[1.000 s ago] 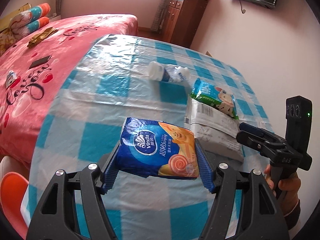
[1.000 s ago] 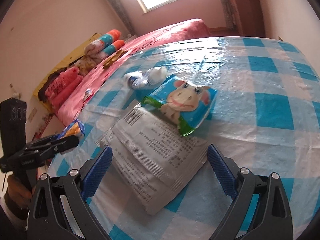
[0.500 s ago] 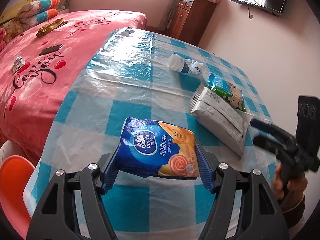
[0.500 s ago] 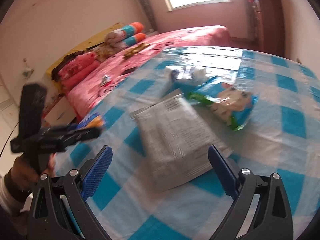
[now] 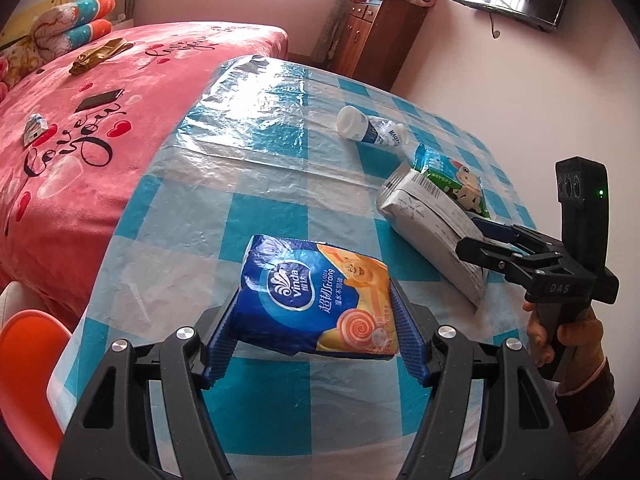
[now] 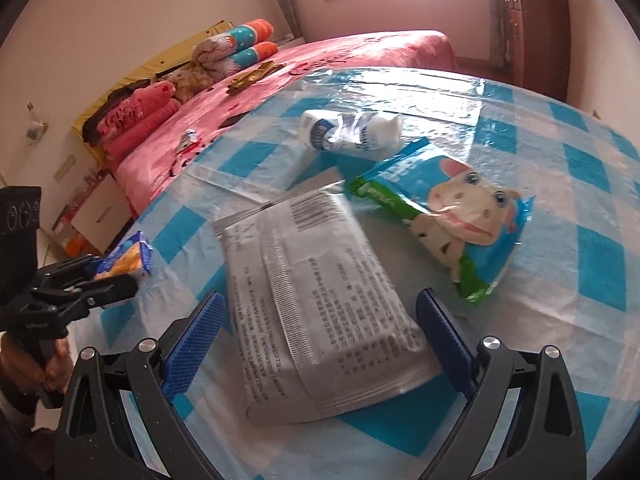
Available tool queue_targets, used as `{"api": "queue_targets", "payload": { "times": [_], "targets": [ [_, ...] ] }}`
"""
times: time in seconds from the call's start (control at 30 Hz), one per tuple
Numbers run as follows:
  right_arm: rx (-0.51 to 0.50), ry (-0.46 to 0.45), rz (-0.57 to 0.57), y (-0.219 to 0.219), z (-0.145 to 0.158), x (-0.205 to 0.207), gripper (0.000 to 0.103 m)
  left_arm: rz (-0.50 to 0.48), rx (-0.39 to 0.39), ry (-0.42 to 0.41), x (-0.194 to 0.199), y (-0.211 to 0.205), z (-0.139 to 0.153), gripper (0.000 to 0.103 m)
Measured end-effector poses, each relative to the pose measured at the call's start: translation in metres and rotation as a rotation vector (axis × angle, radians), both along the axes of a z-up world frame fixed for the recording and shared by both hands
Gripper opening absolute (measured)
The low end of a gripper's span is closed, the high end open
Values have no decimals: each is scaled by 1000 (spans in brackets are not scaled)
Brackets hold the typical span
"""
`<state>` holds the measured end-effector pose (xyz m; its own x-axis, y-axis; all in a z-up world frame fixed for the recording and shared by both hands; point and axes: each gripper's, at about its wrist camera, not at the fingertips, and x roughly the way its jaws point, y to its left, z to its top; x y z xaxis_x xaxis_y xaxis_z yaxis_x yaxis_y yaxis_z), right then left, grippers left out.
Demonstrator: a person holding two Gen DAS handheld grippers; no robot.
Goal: Collect trash
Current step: 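Lift the blue tissue pack off the table with the left tool, then close the right tool on the grey printed snack bag while the left tool holds the tissue pack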
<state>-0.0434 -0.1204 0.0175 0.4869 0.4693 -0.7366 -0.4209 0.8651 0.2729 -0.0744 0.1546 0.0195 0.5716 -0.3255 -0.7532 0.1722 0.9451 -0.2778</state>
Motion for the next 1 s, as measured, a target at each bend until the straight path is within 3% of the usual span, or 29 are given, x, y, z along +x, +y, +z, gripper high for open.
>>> {"api": "queue_targets", "payload": {
  "times": [0.27, 0.63, 0.7, 0.77, 1.0],
  "targets": [
    [-86, -22, 26, 31, -2, -7, 97, 5, 5, -6, -2, 3, 0, 69],
    [-217, -47, -39, 57, -10, -8, 97, 19, 30, -24, -11, 14, 3, 69],
    [-224, -50, -53, 57, -10, -9, 95, 20, 39, -32, -14, 16, 4, 69],
    [-246, -61, -76, 59, -10, -11, 87, 20, 44, -36, -16, 17, 5, 69],
    [-235, -63, -109, 58, -10, -15, 81, 26, 63, -52, -26, 22, 6, 69]
  ]
}}
